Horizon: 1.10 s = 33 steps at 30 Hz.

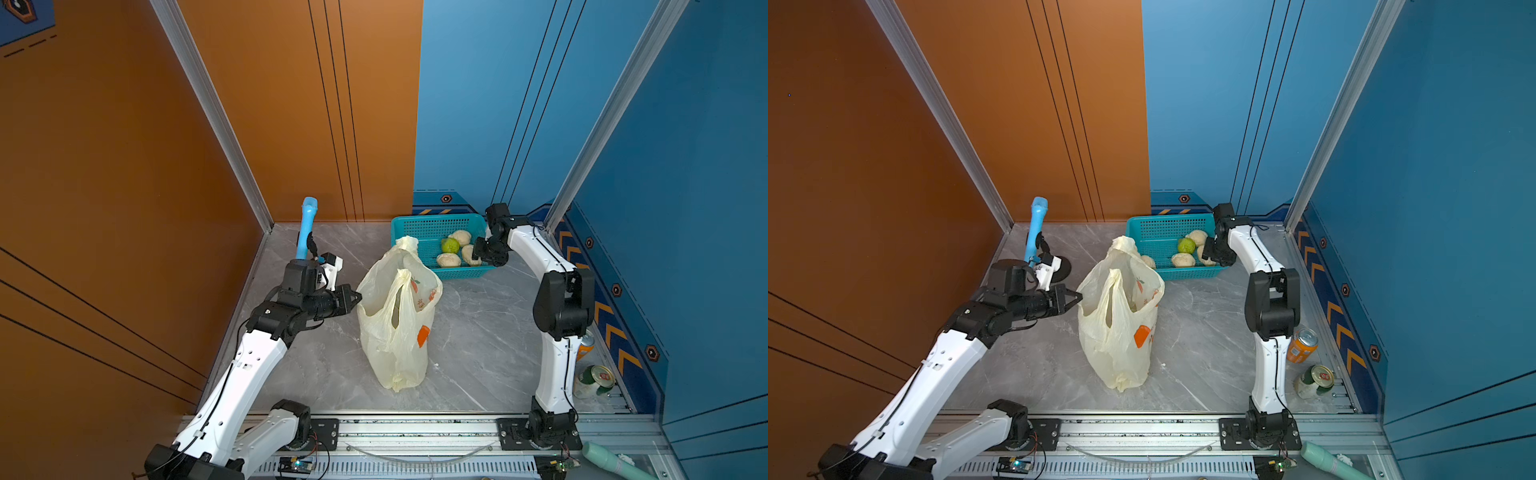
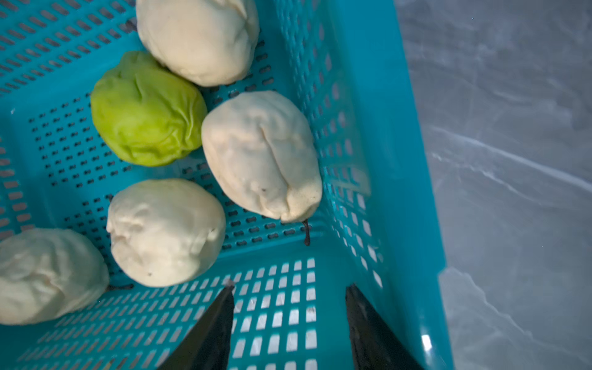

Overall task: Place the pears into plastic bags & tie knots
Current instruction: Adjust the basket at the center of the board.

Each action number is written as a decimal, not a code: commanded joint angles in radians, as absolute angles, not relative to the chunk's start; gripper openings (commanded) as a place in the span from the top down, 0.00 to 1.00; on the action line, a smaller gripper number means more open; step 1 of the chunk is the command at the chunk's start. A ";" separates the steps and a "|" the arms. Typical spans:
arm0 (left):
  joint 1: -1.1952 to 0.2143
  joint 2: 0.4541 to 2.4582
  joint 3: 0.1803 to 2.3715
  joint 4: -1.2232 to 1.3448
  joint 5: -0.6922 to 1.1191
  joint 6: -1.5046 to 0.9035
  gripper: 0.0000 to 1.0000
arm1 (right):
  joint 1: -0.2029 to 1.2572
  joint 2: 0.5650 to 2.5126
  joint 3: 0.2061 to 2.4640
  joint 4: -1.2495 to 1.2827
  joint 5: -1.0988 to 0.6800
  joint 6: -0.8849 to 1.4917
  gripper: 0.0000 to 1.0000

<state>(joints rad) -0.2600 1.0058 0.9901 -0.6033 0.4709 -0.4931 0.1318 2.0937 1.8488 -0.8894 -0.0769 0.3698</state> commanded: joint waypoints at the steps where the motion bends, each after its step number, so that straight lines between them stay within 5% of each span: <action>1: -0.246 0.989 1.018 -0.627 0.465 -0.469 1.00 | 0.161 1.994 1.713 -0.943 -0.063 0.370 0.42; 14: -0.239 0.976 1.014 -0.633 0.473 -0.462 1.00 | 0.382 1.989 1.761 -1.008 -0.505 0.290 0.43; 20: -0.233 0.960 1.006 -0.633 0.464 -0.466 1.00 | 0.371 2.036 1.893 -1.062 -0.107 0.267 0.40; 33: -0.216 0.951 0.985 -0.634 0.453 -0.466 1.00 | 0.484 2.149 1.848 -1.052 -0.035 0.148 0.20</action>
<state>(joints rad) -0.2241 0.9588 0.9897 -0.6212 0.4690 -0.4858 0.4854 2.1189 1.8725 -1.0370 -0.0994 0.1791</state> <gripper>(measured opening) 0.045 0.798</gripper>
